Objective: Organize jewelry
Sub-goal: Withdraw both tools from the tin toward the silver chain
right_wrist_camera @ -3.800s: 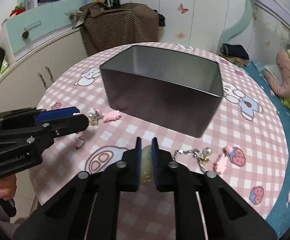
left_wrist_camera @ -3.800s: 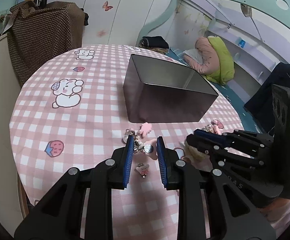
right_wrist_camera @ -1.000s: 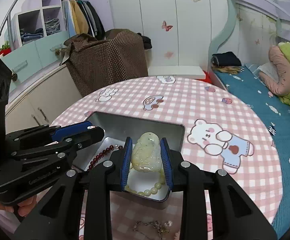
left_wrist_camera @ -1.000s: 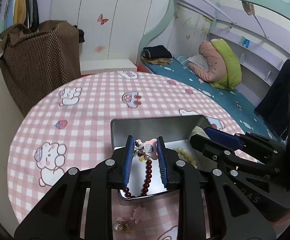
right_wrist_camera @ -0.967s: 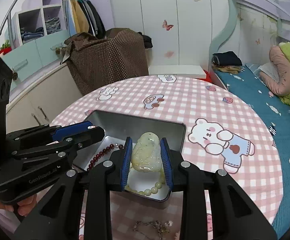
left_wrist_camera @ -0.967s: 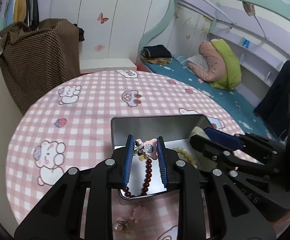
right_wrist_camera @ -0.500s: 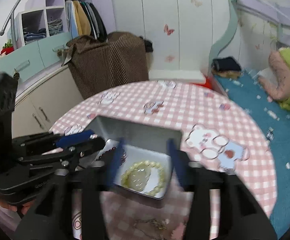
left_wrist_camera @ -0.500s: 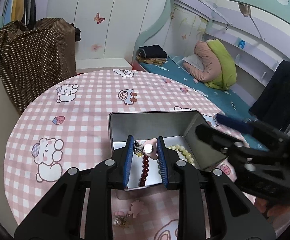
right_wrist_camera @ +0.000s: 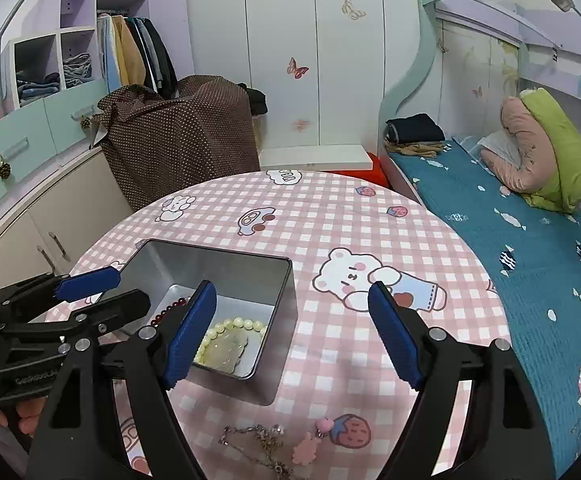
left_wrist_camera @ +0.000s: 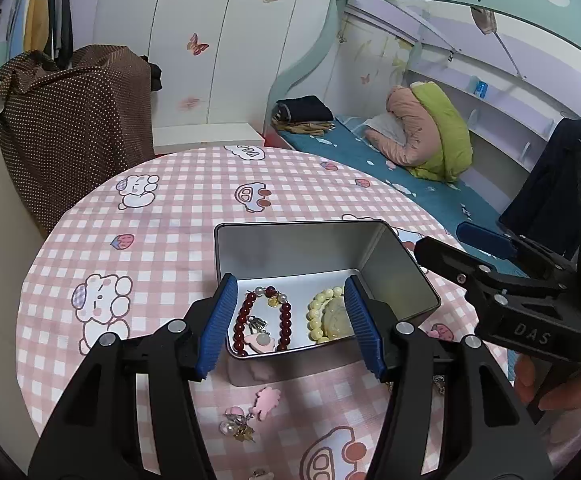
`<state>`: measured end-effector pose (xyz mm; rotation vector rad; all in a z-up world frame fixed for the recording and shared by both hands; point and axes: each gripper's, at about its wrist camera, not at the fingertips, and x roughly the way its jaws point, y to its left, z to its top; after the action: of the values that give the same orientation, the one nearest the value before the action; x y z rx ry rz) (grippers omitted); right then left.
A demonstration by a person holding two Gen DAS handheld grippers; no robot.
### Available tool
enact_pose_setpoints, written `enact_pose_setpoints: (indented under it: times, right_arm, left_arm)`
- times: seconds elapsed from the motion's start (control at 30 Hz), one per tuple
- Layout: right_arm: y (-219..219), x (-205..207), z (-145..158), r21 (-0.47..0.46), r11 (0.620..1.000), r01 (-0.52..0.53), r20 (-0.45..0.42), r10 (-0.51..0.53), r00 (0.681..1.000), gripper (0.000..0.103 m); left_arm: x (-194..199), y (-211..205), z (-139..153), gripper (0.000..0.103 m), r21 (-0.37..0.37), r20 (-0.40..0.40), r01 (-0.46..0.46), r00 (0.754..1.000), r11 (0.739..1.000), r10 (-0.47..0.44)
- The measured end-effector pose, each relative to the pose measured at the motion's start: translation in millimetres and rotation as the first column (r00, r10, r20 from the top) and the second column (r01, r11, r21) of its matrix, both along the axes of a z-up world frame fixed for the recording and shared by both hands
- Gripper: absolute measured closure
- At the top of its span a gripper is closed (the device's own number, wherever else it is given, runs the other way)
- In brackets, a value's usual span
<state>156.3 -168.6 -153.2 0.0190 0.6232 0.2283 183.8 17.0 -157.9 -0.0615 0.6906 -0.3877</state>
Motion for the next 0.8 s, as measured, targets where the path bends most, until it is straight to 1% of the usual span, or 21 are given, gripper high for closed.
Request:
enact_pose_setpoints:
  times: [0.2, 0.27, 0.33, 0.4, 0.43, 0.47, 0.5, 0.53, 0.6, 0.67, 0.77, 0.8]
  right_arm:
    - [-3, -6, -1, 0.007, 1.0, -0.001, -0.003, 0.001, 1.0, 0.028]
    - [-4, -9, -2, 0.016, 1.0, -0.007, -0.018, 0.008, 1.0, 0.025]
    - [-4, -11, -2, 0.023, 1.0, -0.006, -0.024, 0.007, 1.0, 0.024]
    - [-3, -15, -3, 0.025, 1.0, -0.011, -0.025, 0.011, 1.0, 0.023]
    - [-3, -17, -3, 0.024, 1.0, -0.008, -0.025, 0.009, 1.0, 0.022]
    - [-3, -18, -3, 0.024, 1.0, -0.005, -0.032, 0.006, 0.999, 0.018]
    - [-2, -19, -4, 0.03, 1.0, -0.005, -0.044, 0.007, 0.999, 0.017]
    - [-2, -20, -5, 0.044, 0.999, -0.002, -0.061, 0.005, 0.998, 0.016]
    - [-3, -23, -5, 0.086, 0.996, -0.002, -0.091, 0.01, 0.996, 0.015]
    - [-1, -29, -6, 0.112, 0.994, -0.008, -0.094, 0.019, 0.995, 0.013]
    - [7, -36, -7, 0.114, 0.993, -0.028, -0.093, 0.038, 0.995, 0.009]
    - [9, -37, -7, 0.119, 0.992, -0.033, -0.096, 0.044, 0.994, 0.009]
  left_arm:
    - [-4, 2, 2, 0.046, 0.005, 0.006, -0.007, 1.0, 1.0, 0.007]
    - [-7, 2, 3, 0.046, 0.008, 0.009, -0.011, 1.0, 1.0, 0.011]
    - [-11, 4, 4, 0.042, 0.012, 0.014, -0.02, 1.0, 1.0, 0.02]
    - [-14, 8, 5, 0.042, 0.01, 0.016, -0.027, 1.0, 1.0, 0.027]
    - [-16, 10, 4, 0.042, 0.009, 0.016, -0.032, 0.999, 0.999, 0.031]
    - [-18, 12, 4, 0.042, 0.009, 0.014, -0.038, 0.999, 0.999, 0.038]
    - [-20, 15, 3, 0.041, 0.009, 0.012, -0.048, 0.999, 0.999, 0.048]
    - [-23, 17, 2, 0.039, 0.008, 0.008, -0.058, 0.998, 0.998, 0.057]
    - [-25, 21, -2, 0.038, 0.01, -0.003, -0.074, 0.997, 0.997, 0.074]
    - [-29, 26, -6, 0.038, 0.016, -0.015, -0.096, 0.995, 0.995, 0.096]
    - [-37, 34, -12, 0.037, 0.012, -0.031, -0.113, 0.993, 0.994, 0.113]
    - [-39, 36, -12, 0.035, 0.012, -0.032, -0.116, 0.993, 0.993, 0.116]
